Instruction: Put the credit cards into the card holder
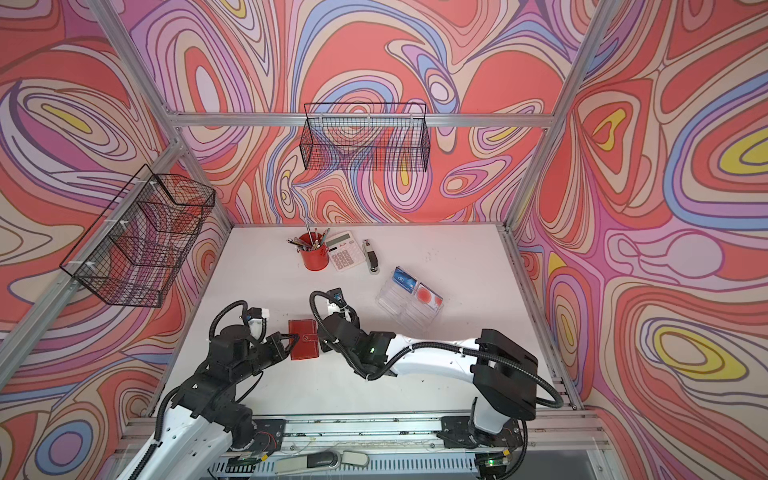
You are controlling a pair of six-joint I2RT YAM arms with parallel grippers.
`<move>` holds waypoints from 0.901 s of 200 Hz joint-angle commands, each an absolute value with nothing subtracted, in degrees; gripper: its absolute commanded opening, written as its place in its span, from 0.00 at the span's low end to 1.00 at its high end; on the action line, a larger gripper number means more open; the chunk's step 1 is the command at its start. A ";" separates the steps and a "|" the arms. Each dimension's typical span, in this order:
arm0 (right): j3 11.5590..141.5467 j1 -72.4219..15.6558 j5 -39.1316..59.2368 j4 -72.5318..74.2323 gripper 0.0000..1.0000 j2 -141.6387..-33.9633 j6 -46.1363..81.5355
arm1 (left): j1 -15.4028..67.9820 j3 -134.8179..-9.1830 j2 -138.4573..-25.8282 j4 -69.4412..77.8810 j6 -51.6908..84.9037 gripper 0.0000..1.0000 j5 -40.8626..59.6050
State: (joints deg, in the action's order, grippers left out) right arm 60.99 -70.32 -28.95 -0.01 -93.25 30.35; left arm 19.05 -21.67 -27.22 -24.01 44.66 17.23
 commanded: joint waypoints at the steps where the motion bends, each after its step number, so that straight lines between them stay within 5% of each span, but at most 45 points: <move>1: 64.04 -75.86 -36.05 0.77 0.52 -94.33 21.47 | 19.23 -23.72 -27.69 -30.30 41.42 0.00 16.75; 101: 68.93 -79.10 -31.99 0.47 0.43 -104.20 20.26 | 19.33 -22.38 -21.96 -28.09 45.56 0.00 15.71; 180: 73.94 -79.13 -40.12 -6.33 0.33 -109.32 22.58 | 19.33 -23.00 -22.15 -27.68 45.89 0.00 19.15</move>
State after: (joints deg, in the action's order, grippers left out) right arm 72.84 -79.33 -37.34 -4.03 -107.68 21.78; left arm 19.05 -22.02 -22.13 -28.95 45.06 15.03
